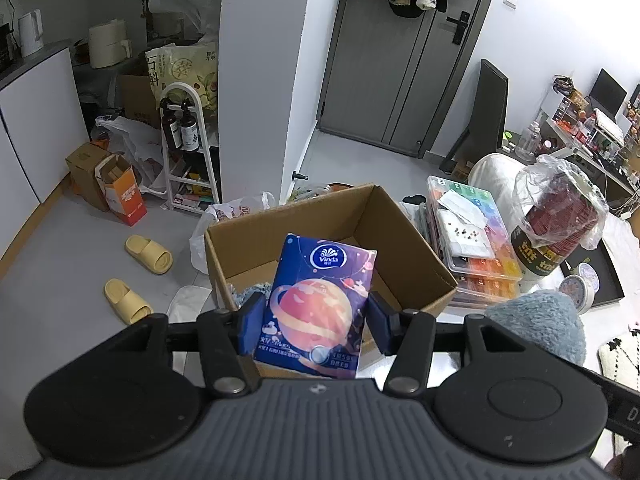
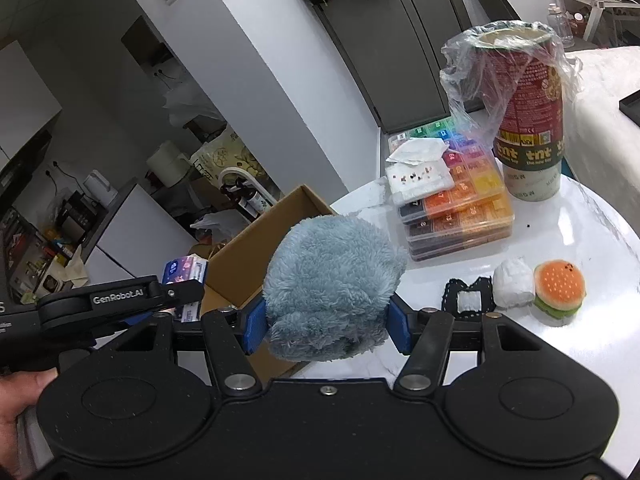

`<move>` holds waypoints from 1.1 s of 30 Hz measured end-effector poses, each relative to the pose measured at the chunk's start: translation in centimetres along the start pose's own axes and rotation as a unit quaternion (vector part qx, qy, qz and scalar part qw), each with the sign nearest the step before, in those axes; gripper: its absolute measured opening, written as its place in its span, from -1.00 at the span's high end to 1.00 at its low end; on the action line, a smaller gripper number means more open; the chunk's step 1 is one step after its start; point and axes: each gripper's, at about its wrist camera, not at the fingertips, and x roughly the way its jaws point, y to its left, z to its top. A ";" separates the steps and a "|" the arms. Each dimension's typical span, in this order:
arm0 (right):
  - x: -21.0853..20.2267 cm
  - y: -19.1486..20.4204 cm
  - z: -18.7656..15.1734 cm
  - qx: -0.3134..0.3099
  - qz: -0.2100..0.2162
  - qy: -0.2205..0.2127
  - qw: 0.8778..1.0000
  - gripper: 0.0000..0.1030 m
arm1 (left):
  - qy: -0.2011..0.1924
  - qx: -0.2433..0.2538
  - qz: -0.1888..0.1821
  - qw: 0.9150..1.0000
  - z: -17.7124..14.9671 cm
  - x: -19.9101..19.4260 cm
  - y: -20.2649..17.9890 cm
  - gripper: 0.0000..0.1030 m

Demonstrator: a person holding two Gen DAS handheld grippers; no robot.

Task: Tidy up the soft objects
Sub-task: 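Carry the tissue pack and blue-grey plush over the cardboard box with both grippers, then open the left gripper to drop the tissue pack while the right gripper releases the plush into the box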

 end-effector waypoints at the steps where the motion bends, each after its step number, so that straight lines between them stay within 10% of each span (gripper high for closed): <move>1: 0.2 0.0 0.2 0.000 0.000 0.000 1.000 -0.12 | 0.001 0.002 -0.001 1.000 0.1 0.2 -0.1 -0.04; 33: 3.4 1.0 1.1 -0.008 -0.006 0.024 1.000 -0.12 | 0.033 -0.019 0.009 0.999 2.2 6.6 1.7 -0.16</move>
